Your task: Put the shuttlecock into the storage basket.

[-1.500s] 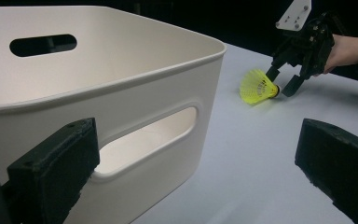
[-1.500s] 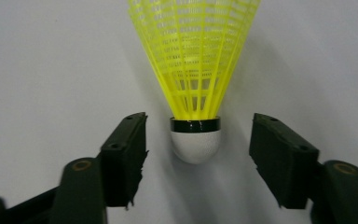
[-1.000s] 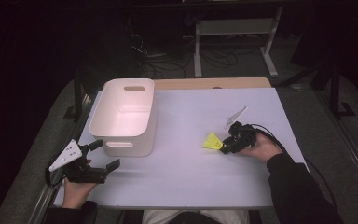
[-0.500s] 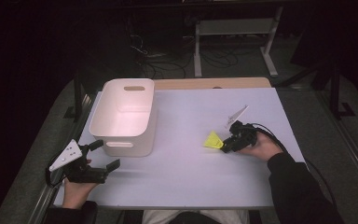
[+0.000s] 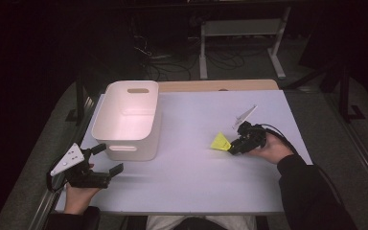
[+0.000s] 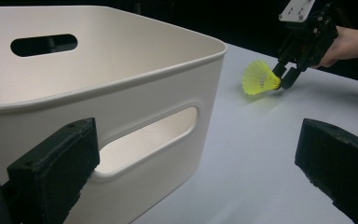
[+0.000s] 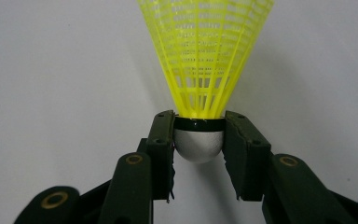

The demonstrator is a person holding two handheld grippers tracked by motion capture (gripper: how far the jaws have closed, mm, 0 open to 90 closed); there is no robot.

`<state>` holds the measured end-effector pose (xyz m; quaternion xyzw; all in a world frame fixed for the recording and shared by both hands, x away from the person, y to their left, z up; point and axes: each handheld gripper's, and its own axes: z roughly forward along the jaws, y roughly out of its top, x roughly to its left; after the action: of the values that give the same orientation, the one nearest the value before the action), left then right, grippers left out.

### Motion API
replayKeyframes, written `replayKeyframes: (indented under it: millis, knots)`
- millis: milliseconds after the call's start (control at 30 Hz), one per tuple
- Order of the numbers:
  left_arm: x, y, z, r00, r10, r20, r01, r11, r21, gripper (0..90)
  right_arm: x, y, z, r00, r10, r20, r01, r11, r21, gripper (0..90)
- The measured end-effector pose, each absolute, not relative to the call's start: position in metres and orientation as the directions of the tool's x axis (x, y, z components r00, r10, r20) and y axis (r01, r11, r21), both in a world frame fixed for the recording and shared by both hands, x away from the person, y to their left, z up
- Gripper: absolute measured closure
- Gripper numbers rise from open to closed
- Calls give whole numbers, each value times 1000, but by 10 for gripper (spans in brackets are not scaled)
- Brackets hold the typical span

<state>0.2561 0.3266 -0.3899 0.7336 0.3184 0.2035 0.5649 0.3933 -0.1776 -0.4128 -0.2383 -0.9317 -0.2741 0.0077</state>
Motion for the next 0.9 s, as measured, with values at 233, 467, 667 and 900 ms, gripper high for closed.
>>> replayKeyframes:
  millis: [233, 467, 667, 900]
  knots:
    - [256, 327, -390, 715, 697, -61, 237, -160, 958, 0, 392, -180, -403, -886, 442, 139, 446, 734, 512, 631]
    - [256, 327, -390, 713, 698, -63, 237, -156, 959, 0, 393, -182, -393, -884, 447, 135, 448, 729, 518, 631]
    - [256, 327, -390, 713, 699, -64, 238, -155, 959, 0, 393, -182, -384, -887, 445, 121, 437, 729, 526, 630]
    - [256, 327, -390, 713, 699, -64, 238, -155, 959, 0, 392, -182, -374, -888, 446, 108, 429, 722, 543, 631]
